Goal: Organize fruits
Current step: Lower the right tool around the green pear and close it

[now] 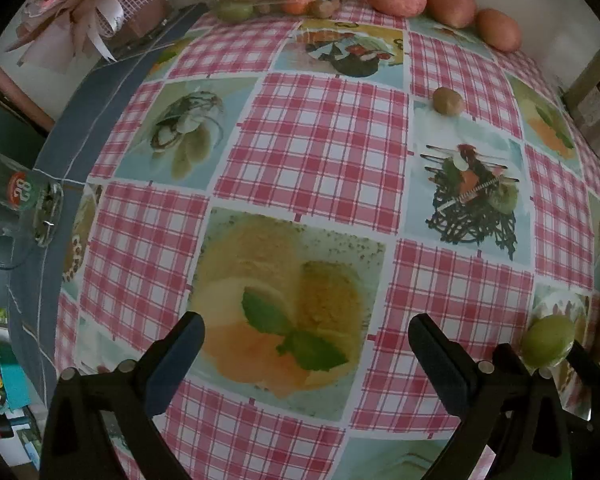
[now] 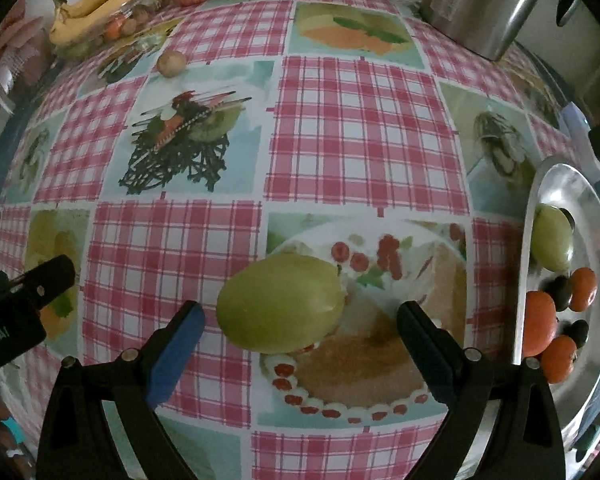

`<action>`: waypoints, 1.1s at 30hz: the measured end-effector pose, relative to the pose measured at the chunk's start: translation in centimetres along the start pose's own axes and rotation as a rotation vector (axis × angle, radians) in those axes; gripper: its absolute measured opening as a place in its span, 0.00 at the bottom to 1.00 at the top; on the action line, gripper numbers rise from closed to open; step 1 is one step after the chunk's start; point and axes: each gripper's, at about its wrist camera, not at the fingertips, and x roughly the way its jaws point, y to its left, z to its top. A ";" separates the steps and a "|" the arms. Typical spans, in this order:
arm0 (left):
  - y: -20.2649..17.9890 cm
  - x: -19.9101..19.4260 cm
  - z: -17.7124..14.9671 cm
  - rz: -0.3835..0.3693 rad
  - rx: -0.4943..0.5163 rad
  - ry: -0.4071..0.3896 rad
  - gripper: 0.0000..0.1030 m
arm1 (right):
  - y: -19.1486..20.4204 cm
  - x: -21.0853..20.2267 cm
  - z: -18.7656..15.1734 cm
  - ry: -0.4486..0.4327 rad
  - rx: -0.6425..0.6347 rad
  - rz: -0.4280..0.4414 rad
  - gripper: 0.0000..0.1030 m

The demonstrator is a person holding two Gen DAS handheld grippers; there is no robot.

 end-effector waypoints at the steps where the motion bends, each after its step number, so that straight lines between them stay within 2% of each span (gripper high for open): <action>1: 0.0 0.0 0.0 0.000 0.001 0.000 1.00 | -0.1 0.0 0.0 0.001 -0.001 0.000 0.96; 4: 0.3 0.2 0.1 -0.005 0.006 0.000 1.00 | -0.2 0.4 0.1 0.001 -0.007 0.005 1.00; 18: -0.1 -0.1 0.0 -0.009 0.020 -0.002 1.00 | 0.3 0.1 -0.8 -0.039 0.013 -0.002 1.00; 30: 0.0 -0.3 0.1 -0.019 0.020 -0.007 1.00 | 0.1 0.1 -0.5 -0.012 0.007 0.000 1.00; 32: -0.2 -0.3 0.1 -0.020 0.022 -0.008 1.00 | 0.2 0.1 -0.5 -0.014 0.003 0.000 0.98; 33: -0.2 -0.3 0.1 -0.021 0.024 -0.008 1.00 | 0.2 0.0 -0.5 -0.017 -0.002 0.001 0.93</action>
